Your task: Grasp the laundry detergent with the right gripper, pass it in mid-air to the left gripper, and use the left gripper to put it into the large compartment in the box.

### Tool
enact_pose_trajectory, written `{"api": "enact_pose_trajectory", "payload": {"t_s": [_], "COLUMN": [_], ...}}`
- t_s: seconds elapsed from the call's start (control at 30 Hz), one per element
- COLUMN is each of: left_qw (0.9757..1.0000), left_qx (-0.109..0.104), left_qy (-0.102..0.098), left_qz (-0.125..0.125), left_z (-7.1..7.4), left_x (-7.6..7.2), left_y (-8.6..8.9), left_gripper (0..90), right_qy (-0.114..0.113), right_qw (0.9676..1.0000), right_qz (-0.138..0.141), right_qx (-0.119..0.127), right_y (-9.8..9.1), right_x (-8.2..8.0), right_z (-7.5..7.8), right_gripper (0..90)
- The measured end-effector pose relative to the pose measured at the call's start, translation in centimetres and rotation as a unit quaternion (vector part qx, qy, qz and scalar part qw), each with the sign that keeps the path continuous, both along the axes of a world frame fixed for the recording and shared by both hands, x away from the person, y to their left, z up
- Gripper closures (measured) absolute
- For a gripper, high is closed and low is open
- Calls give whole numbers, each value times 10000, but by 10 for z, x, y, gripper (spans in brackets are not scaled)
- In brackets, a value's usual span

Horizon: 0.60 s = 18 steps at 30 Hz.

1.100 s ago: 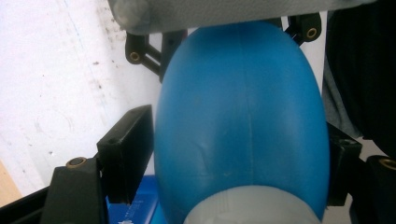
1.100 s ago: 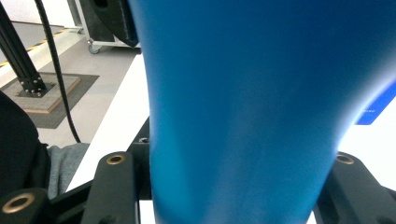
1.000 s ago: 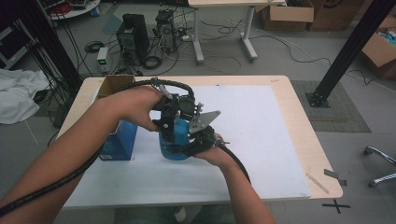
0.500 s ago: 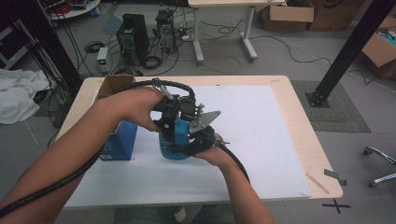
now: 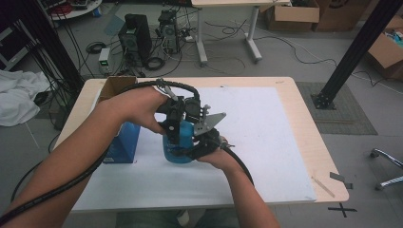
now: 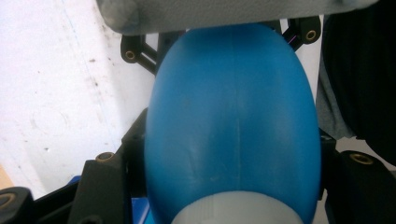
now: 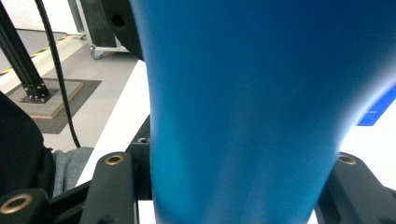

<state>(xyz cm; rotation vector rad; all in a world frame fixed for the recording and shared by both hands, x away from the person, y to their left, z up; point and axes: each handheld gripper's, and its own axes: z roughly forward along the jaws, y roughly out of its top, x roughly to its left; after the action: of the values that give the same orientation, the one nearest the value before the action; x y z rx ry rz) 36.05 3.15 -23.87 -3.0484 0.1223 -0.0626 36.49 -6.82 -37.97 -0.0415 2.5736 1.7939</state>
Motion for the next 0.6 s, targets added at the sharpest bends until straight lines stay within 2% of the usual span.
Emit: {"api": "enact_pose_trajectory", "payload": {"t_s": [0.07,0.17,0.23,0.33,0.6], "left_qw": [10000,10000,10000,10000,9999], "left_qx": [-12,-11,-44,-32,-52], "left_qy": [-30,-22,-50,-29,-25], "left_qz": [-10,37,51,81,89], "left_z": [0,2,3,5,7], "left_x": [0,0,0,-1,-2], "left_y": [0,1,2,3,3], "left_gripper": [394,394,394,393,393], "right_qy": [36,-38,-3,15,85], "right_qw": [9999,9999,9998,9997,9997], "right_qz": [-80,-141,-175,-205,-229], "right_qx": [-60,30,87,151,91], "right_y": [-1,-2,-3,-4,-8], "right_x": [-2,-1,-2,-3,-5], "right_z": [1,1,2,5,8], "right_gripper": [434,429,420,344,293]}}
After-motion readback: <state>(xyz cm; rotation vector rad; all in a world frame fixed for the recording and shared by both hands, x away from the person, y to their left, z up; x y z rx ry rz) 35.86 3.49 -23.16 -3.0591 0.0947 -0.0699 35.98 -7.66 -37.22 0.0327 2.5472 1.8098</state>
